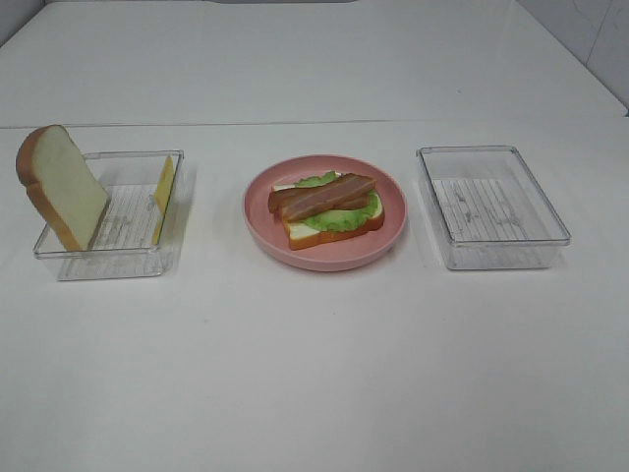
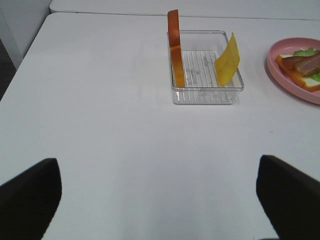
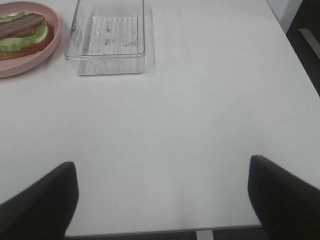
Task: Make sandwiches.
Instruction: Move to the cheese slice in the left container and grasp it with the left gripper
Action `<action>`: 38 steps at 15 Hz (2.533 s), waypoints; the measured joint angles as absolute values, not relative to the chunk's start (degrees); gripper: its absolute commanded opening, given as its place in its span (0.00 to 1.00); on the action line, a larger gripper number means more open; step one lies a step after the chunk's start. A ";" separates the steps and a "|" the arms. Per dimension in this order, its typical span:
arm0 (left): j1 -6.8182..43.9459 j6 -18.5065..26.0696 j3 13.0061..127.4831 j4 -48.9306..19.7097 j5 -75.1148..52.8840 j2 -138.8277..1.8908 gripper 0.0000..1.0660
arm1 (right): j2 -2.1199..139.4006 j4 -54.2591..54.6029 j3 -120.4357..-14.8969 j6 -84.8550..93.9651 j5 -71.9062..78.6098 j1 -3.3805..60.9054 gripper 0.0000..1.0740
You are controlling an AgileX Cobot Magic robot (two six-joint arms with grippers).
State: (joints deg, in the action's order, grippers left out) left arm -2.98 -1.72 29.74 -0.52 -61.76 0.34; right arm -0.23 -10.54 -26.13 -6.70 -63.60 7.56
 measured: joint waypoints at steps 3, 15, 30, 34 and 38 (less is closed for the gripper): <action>-2.98 -1.72 29.74 -0.52 -61.76 0.34 0.94 | -0.23 -10.20 -26.13 -6.59 -63.60 7.56 0.84; -2.98 -1.72 29.74 -0.52 -61.76 0.34 0.94 | -0.23 -9.91 -26.13 -6.59 -63.60 7.56 0.84; -2.98 -1.72 29.74 -0.52 -61.76 0.34 0.94 | -0.23 -9.85 -26.13 -6.59 -63.60 7.56 0.84; -2.98 -1.72 31.17 -0.52 -61.48 -3.90 0.95 | -0.23 -9.85 -26.13 -6.59 -63.60 7.56 0.84; -2.98 -1.72 37.30 -0.80 -57.52 -19.48 0.95 | -0.23 -9.85 -26.13 -6.59 -63.60 7.56 0.84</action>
